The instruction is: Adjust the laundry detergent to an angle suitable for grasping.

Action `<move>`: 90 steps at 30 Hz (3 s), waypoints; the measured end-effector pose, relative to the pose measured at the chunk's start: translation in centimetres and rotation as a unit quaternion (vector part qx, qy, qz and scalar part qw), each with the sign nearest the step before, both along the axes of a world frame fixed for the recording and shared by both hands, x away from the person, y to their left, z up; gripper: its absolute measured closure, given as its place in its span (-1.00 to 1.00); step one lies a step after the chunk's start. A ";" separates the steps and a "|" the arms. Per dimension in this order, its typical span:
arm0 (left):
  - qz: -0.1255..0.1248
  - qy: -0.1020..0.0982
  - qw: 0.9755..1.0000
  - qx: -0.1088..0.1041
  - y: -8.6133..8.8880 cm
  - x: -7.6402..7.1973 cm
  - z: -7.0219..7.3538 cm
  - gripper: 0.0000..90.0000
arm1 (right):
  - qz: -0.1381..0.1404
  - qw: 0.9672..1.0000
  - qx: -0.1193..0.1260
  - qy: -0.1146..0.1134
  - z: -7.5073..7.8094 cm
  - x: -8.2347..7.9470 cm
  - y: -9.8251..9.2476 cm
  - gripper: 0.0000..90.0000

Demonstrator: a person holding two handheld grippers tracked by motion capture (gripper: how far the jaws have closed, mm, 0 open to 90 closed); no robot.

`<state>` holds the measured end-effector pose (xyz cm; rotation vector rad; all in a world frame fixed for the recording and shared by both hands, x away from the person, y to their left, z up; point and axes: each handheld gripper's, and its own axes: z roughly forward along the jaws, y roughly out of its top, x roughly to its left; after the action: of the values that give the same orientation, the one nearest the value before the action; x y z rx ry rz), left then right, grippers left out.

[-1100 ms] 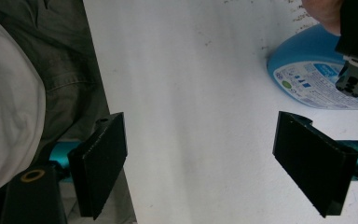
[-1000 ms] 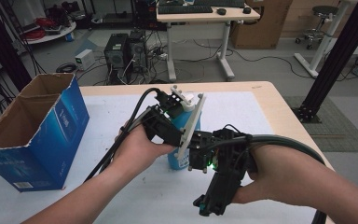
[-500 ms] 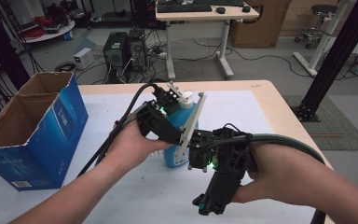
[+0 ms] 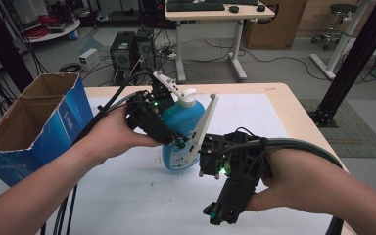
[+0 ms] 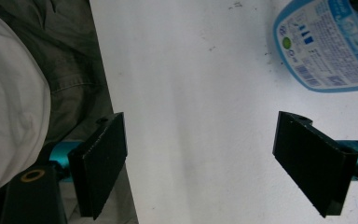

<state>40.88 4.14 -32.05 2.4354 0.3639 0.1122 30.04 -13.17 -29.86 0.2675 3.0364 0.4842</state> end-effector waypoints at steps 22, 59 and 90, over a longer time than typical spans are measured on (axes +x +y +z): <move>-0.129 -0.007 0.991 0.017 1.2 -0.4 -2.6 0.00 | 0.012 1.000 -0.001 0.001 -0.2 -0.3 0.5 -0.62; 0.018 -0.059 0.998 -0.004 10.9 -2.5 8.1 -0.59 | 0.027 1.000 0.008 0.000 0.9 -0.4 1.9 -0.63; 0.057 -0.076 0.995 -0.008 11.8 -2.8 9.9 -0.59 | 0.035 0.999 0.011 -0.004 1.1 -0.9 2.3 -0.63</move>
<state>38.11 15.99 -22.19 2.3730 0.4328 0.3405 29.11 -10.89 -28.72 0.1590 3.0432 0.5226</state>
